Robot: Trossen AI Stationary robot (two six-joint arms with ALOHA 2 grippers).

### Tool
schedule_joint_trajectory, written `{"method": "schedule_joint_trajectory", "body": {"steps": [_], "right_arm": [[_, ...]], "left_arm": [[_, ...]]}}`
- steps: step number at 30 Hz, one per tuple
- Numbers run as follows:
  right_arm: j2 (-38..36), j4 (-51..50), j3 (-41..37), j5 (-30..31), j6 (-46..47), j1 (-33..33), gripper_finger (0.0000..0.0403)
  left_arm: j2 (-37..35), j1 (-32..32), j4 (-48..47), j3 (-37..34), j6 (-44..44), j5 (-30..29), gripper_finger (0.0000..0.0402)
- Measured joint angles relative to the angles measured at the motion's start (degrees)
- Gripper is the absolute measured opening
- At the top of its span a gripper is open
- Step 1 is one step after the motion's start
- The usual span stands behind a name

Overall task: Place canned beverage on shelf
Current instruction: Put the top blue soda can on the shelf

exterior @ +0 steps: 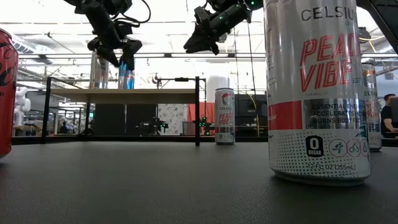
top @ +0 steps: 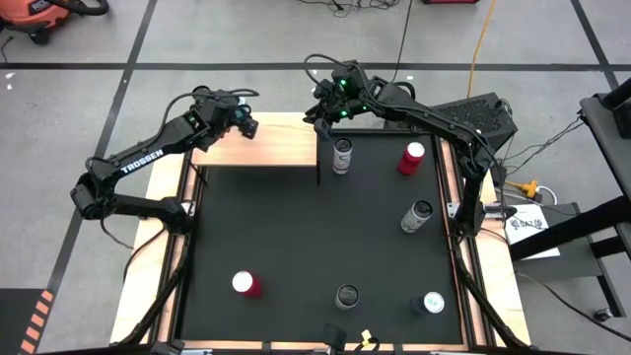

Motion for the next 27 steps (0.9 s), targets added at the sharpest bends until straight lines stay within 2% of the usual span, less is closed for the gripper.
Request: {"method": "schedule_joint_trajectory", "body": {"steps": [12,27], "right_arm": [[0.0,0.0,0.0,0.0,0.0,0.0,0.0091],[0.0,0.0,0.0,0.0,0.0,0.0,0.0091]], "left_arm": [[-0.1,-0.6,1.3,0.0,-1.4,-0.5,0.0327],[-5.5,-4.5,2.2,0.0,-1.4,-0.5,0.0327]]}}
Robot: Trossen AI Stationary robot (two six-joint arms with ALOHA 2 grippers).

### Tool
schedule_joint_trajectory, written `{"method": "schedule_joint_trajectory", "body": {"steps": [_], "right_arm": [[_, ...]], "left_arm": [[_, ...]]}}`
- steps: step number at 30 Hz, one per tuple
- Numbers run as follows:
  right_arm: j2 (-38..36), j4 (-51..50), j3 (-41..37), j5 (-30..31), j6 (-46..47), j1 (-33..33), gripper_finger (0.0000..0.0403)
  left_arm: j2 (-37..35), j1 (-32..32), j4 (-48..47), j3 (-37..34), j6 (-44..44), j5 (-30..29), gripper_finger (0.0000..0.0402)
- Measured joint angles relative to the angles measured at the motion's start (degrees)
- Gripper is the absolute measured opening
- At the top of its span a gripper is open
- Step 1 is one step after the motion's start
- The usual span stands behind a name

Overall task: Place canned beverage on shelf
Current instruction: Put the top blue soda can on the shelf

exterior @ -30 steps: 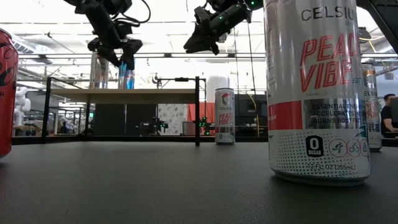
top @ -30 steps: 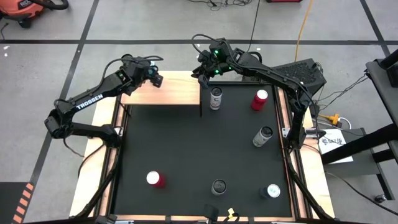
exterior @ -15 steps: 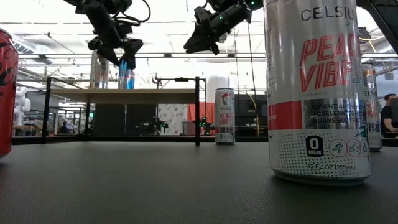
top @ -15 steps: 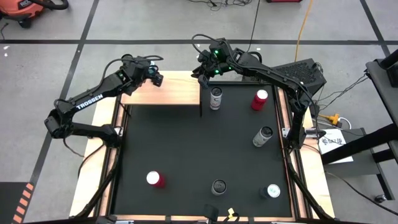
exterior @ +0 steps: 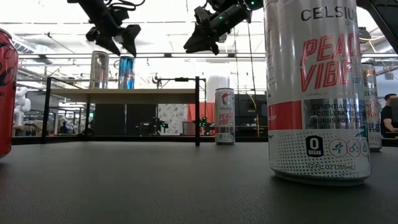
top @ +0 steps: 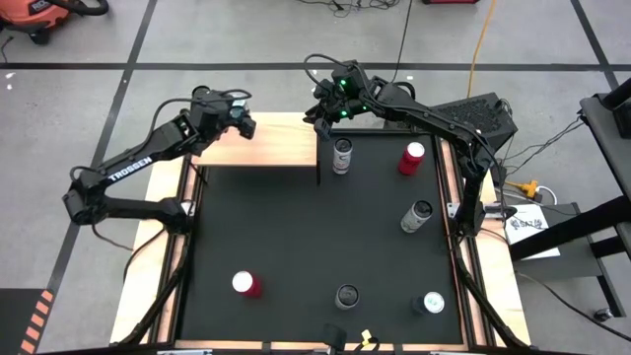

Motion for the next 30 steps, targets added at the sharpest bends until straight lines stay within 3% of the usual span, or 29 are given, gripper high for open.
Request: {"method": "schedule_joint_trajectory", "body": {"steps": [15,25,30], "right_arm": [[0.0,0.4,0.0,0.0,0.0,0.0,0.0091],[0.0,0.4,0.0,0.0,0.0,0.0,0.0091],[0.0,0.4,0.0,0.0,0.0,0.0,0.0091]], "left_arm": [[-1.6,-7.0,4.8,0.0,-0.1,1.4,0.0327],[-1.4,-7.0,6.7,0.0,1.5,5.0,0.0326],[-0.7,-6.9,8.9,0.0,1.5,5.5,0.0302]]}}
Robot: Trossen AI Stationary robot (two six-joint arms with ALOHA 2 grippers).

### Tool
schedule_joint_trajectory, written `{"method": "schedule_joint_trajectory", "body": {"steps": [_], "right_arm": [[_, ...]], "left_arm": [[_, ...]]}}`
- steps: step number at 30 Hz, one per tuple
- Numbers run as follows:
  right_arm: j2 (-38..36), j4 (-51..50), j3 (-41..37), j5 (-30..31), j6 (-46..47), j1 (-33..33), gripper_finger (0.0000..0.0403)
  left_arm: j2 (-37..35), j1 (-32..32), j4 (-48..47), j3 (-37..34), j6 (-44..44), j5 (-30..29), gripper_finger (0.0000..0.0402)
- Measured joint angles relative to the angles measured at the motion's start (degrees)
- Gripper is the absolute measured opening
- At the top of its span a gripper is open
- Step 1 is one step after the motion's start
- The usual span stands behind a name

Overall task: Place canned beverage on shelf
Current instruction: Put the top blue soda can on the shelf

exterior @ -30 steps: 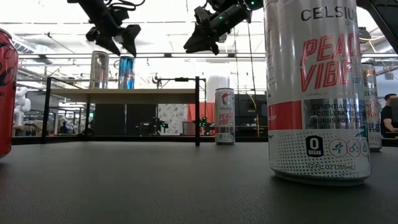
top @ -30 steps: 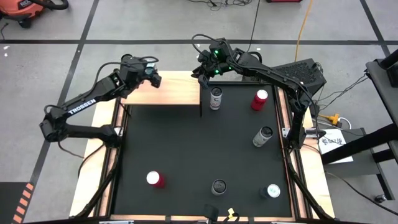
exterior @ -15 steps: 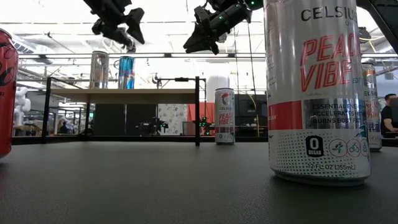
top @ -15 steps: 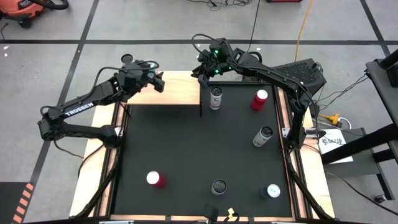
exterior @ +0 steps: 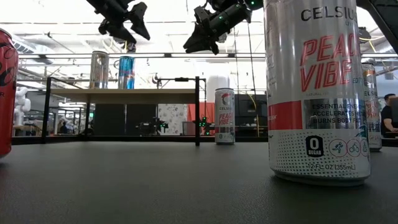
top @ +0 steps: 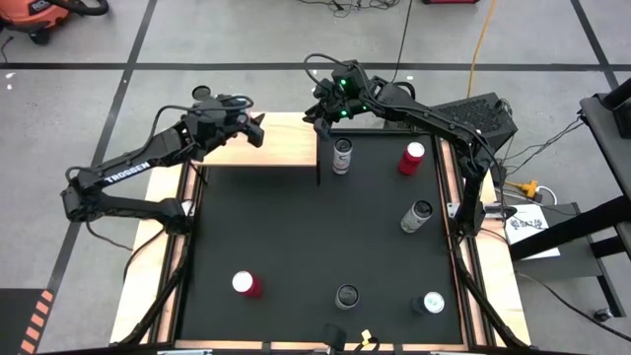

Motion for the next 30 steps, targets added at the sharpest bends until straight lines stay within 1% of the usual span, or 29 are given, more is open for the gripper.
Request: {"method": "schedule_joint_trajectory", "body": {"steps": [4,8,12,16,21,30], "right_arm": [[0.0,0.0,0.0,0.0,0.0,0.0,0.0091],[0.0,0.0,0.0,0.0,0.0,0.0,0.0091],[0.0,0.0,0.0,0.0,0.0,0.0,0.0091],[0.0,0.0,0.0,0.0,0.0,0.0,0.0091],[0.0,0.0,0.0,0.0,0.0,0.0,0.0091],[0.0,0.0,0.0,0.0,0.0,0.0,0.0091]], "left_arm": [[1.1,0.8,1.8,0.0,0.0,0.5,0.0271],[3.2,2.2,1.9,0.0,0.0,0.6,0.0256],[5.2,3.5,3.7,0.0,0.3,0.9,0.0254],[6.1,4.7,3.6,0.0,-1.4,1.1,0.0254],[7.0,6.4,3.6,0.0,-1.9,3.6,0.0254],[9.3,8.0,3.4,0.0,-3.3,3.7,0.0254]]}}
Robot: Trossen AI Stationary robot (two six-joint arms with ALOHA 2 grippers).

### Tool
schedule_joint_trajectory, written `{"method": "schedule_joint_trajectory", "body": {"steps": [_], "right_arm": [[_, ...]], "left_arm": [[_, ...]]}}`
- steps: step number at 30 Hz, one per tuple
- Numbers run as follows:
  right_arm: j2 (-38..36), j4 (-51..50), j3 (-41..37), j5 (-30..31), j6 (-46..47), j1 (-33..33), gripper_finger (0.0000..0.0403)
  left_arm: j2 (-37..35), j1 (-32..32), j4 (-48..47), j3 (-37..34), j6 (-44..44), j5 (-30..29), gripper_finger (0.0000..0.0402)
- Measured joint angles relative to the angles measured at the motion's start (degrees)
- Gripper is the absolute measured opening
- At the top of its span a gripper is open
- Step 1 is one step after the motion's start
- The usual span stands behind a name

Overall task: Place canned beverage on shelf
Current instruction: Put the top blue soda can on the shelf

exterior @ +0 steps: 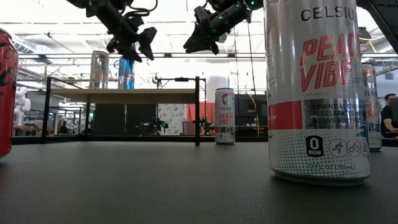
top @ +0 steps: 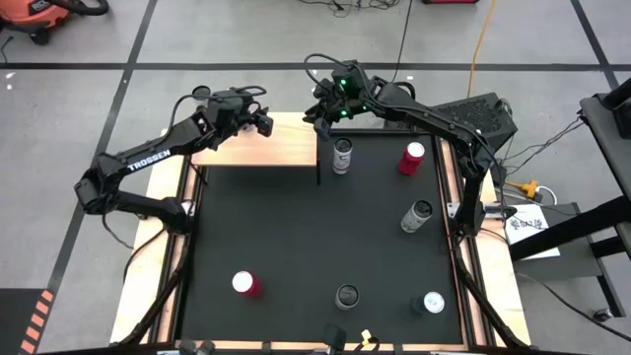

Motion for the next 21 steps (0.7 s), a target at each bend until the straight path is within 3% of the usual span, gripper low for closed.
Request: {"method": "schedule_joint_trajectory", "body": {"steps": [21], "right_arm": [[0.0,0.0,0.0,0.0,0.0,0.0,0.0091]], "left_arm": [[0.3,0.5,-3.6,0.0,-1.7,-0.8,0.0254]]}}
